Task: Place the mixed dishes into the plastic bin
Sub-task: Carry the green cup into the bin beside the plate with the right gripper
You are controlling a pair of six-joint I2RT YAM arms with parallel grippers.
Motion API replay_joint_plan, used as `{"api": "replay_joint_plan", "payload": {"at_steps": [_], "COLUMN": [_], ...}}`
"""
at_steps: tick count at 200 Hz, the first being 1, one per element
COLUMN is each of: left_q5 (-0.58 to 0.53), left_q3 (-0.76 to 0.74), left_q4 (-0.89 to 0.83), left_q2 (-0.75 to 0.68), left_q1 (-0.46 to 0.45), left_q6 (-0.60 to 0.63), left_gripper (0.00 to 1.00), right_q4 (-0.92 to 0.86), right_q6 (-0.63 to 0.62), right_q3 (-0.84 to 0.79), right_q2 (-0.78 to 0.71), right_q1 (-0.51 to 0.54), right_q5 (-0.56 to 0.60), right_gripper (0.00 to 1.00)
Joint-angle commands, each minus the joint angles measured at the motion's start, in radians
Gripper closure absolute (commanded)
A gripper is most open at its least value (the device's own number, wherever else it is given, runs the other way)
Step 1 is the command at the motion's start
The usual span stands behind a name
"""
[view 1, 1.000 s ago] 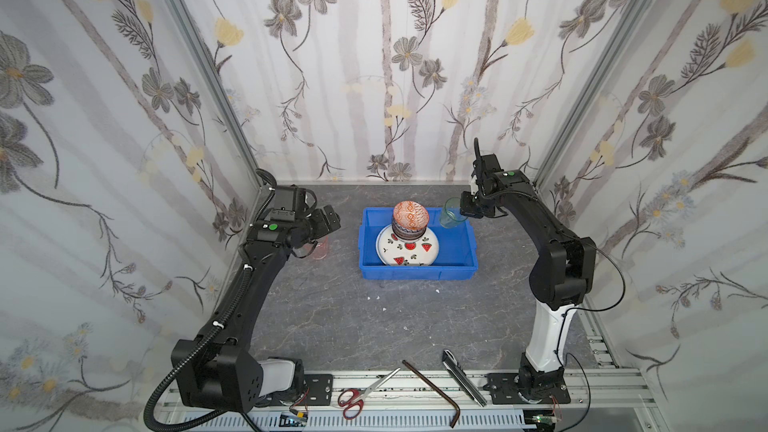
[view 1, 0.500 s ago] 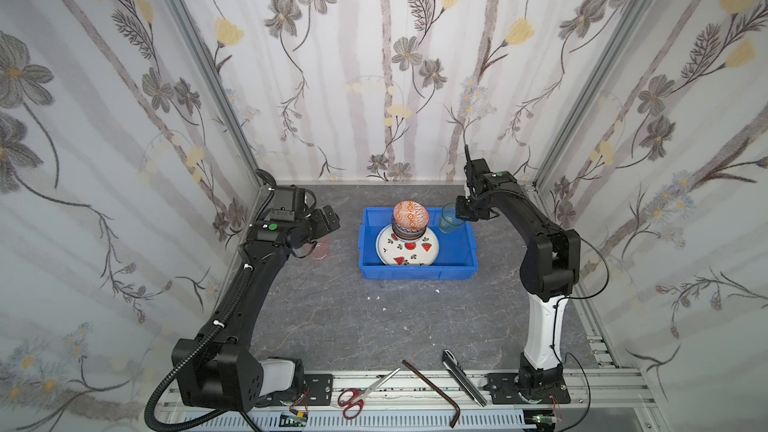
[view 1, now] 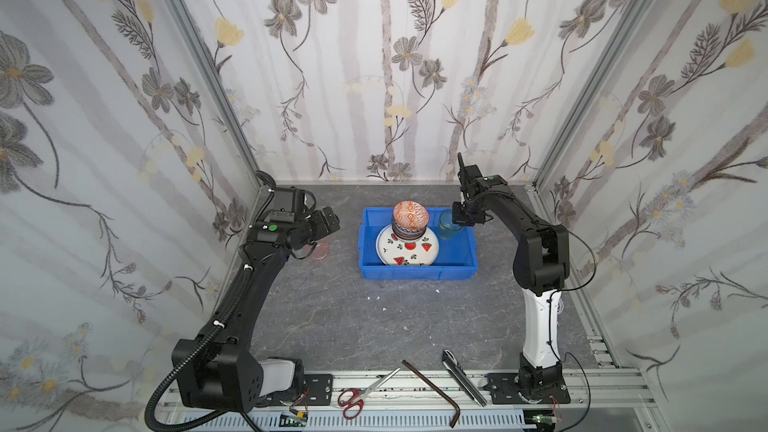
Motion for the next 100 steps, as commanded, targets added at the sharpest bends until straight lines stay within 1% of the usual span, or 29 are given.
{"api": "replay_joint_plan", "payload": {"at_steps": [1, 25, 51, 100], "left_q5": [0.001, 0.004, 0.005, 0.01], "left_q3": [-0.003, -0.003, -0.004, -0.006], "left_q4": [0.02, 0.021, 0.022, 0.022], "left_q2": [-0.004, -0.005, -0.003, -0.005], "left_q1": [0.002, 0.004, 0.004, 0.007], "left_q6": [0.006, 0.007, 0.007, 0.007], "left_gripper": [0.0, 0.0, 0.0, 0.0], "right_q4": [0.033, 0.034, 0.033, 0.032], "right_q6": [0.01, 0.012, 0.012, 0.012], "right_q3": [0.011, 0.011, 0.012, 0.015], "right_q2": [0.009, 0.014, 0.011, 0.016], "right_q1": [0.003, 0.005, 0.008, 0.01], "right_q5": [0.014, 0.016, 0.031, 0.036], "right_gripper": [0.99, 0.96, 0.89, 0.85]}}
